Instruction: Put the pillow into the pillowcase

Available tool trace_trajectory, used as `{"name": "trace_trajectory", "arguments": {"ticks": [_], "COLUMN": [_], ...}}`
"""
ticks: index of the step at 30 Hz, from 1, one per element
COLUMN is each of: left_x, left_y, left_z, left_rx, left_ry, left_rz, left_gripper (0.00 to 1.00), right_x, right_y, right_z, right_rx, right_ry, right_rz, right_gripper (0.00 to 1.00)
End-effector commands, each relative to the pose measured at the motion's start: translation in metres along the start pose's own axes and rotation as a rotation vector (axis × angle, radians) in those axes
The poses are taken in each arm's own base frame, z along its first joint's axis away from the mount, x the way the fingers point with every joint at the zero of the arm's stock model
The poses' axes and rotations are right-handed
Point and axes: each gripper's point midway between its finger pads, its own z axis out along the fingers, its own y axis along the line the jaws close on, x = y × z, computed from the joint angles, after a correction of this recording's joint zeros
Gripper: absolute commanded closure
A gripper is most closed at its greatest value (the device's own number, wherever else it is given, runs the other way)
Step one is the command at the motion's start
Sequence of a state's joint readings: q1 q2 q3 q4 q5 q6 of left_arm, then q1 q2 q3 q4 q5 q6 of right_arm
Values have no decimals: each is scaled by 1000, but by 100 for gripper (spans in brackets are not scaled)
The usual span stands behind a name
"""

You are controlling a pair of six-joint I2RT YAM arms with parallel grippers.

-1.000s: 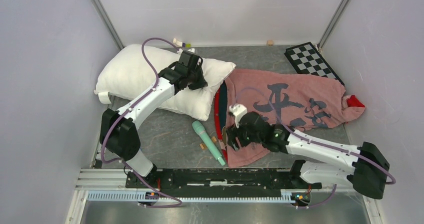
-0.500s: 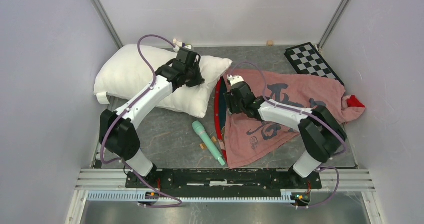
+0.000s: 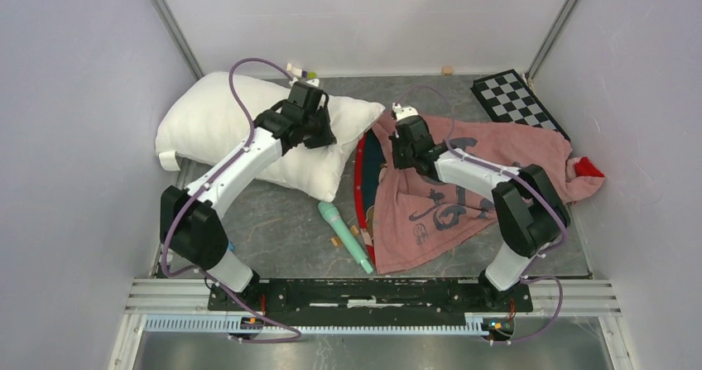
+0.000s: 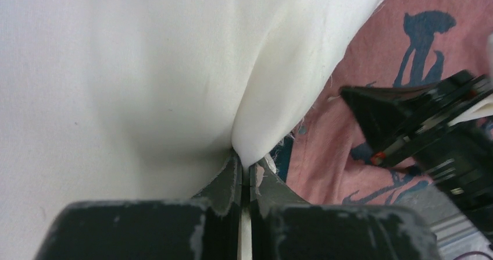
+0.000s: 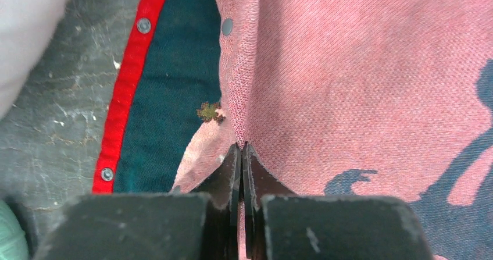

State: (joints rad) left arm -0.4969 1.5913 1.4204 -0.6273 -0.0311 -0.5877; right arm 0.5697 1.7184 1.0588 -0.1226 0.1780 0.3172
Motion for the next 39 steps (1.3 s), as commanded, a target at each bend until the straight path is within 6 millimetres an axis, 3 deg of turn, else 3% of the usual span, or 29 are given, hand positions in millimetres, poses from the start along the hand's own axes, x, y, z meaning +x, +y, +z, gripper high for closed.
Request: {"name": "trace_trajectory", "arguments": {"ticks": [1, 13, 20, 25, 29, 34, 39], "left_x": [9, 57, 58, 67, 63, 52, 48], "left_y": [-5, -6, -11, -11, -8, -36, -90], "left_z": [-26, -38, -51, -56, -60, -51, -40], "left_rx": [64, 58, 90, 77, 62, 124, 195], "left_ry": [13, 154, 190, 217, 197, 196, 174], "left_rz": [102, 318, 408, 461, 476, 500, 574], "left_gripper": [97, 98, 98, 98, 98, 98, 98], "right_x": [-48, -92, -106, -119, -126, -125, -119], "right_y": [-1, -18, -17, -27, -19, 4, 10], "right_z": [-28, -82, -91, -95, -95, -102, -115], "right_rx": [-31, 28, 24, 95, 63, -61, -107], "right_ry": [-135, -318, -347, -343, -343, -353, -370], "right_rz": [46, 113, 104, 86, 65, -1, -53], "right_gripper": [100, 100, 100, 100, 100, 100, 100]}}
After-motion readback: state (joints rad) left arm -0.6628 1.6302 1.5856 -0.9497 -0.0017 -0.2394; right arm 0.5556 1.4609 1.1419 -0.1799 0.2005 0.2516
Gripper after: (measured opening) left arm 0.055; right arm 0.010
